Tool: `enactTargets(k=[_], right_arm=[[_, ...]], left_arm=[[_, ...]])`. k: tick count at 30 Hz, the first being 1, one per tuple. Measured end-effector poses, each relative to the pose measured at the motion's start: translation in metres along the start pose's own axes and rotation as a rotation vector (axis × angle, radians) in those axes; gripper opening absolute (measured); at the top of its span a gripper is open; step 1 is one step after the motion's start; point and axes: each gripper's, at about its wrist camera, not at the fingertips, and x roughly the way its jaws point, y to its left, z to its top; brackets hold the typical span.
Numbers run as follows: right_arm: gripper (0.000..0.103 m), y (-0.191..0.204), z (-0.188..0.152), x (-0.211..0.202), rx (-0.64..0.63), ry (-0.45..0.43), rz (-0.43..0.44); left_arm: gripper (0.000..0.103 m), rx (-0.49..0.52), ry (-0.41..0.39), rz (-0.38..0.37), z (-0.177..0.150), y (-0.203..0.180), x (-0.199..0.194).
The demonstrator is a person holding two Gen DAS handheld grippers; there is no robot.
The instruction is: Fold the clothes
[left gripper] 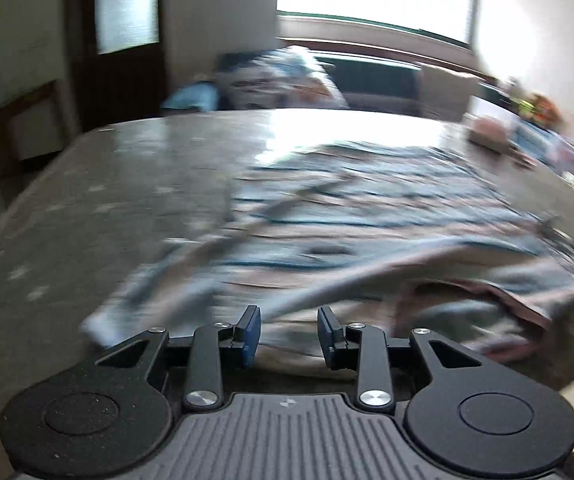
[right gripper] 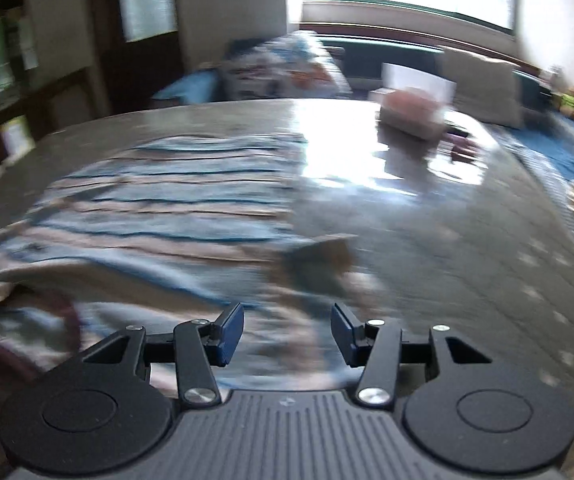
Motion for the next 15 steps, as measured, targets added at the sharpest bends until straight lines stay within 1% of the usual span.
enactTargets(k=[4, 8, 10, 13, 14, 15], right_arm=[[0.049, 0.039, 0.001, 0.001, -0.098, 0.026, 0.155], [0.048, 0.075, -0.004, 0.006, -0.207, 0.057, 0.25], [0.048, 0.092, -0.009, 0.012, -0.255, 0.082, 0.284], [0.046, 0.11, -0.017, 0.023, -0.309, 0.112, 0.297], [0.044, 0.113, -0.02, 0.025, -0.322, 0.118, 0.299], [0.038, 0.116, -0.022, 0.027, -0.331, 0.124, 0.299]], left_arm=[[0.034, 0.083, 0.019, -0.066, -0.004, -0.028, 0.005], [0.034, 0.116, 0.031, -0.082, -0.007, -0.036, 0.011], [0.034, 0.126, 0.035, -0.09, -0.008, -0.037, 0.014], [0.028, 0.14, 0.038, -0.102, -0.009, -0.038, 0.017], [0.025, 0.148, 0.036, -0.108, -0.01, -0.039, 0.016], [0.019, 0.156, 0.033, -0.114, -0.01, -0.04, 0.015]])
